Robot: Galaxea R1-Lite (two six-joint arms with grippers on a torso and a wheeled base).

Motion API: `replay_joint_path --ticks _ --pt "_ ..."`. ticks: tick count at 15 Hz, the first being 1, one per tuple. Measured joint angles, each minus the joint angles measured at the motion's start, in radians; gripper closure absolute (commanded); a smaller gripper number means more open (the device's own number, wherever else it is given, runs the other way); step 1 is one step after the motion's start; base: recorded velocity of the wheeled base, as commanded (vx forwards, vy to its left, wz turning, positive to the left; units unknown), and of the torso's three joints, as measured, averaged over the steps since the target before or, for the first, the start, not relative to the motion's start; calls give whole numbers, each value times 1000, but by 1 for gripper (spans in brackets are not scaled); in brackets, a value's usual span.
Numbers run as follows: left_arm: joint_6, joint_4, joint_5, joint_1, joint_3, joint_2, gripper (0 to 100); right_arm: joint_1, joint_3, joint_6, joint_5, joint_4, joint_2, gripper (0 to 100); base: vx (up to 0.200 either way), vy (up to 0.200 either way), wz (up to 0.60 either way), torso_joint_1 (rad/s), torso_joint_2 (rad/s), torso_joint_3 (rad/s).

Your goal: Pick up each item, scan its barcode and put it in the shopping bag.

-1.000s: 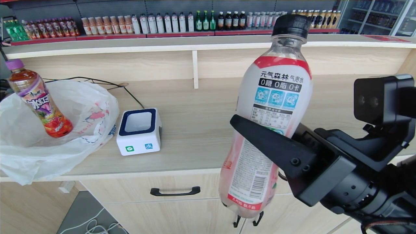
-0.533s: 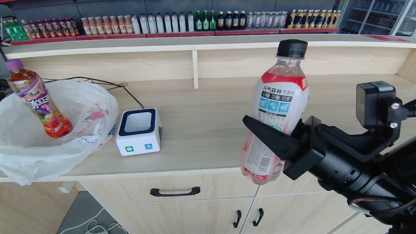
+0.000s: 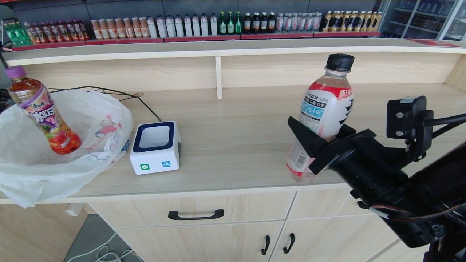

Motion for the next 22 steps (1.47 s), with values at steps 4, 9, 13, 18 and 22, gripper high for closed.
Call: replay_joint_path --ticks 4,9,13,18,22 --pt "0 0 0 0 0 0 0 -4 -16 -10 -48 3 4 100 0 0 0 0 0 0" --pt "0 0 0 0 0 0 0 -58 -68 1 -52 2 3 100 -40 0 0 0 0 0" --pt "0 0 0 0 0 0 0 -142 -88 4 -46 6 -5 100 0 0 0 0 0 0" --pt "0 0 0 0 0 0 0 -153 -96 21 -42 0 -8 100 0 0 0 0 0 0" --pt "-2 0 0 0 0 0 0 -155 -106 22 -42 2 0 100 0 100 0 1 0 1"
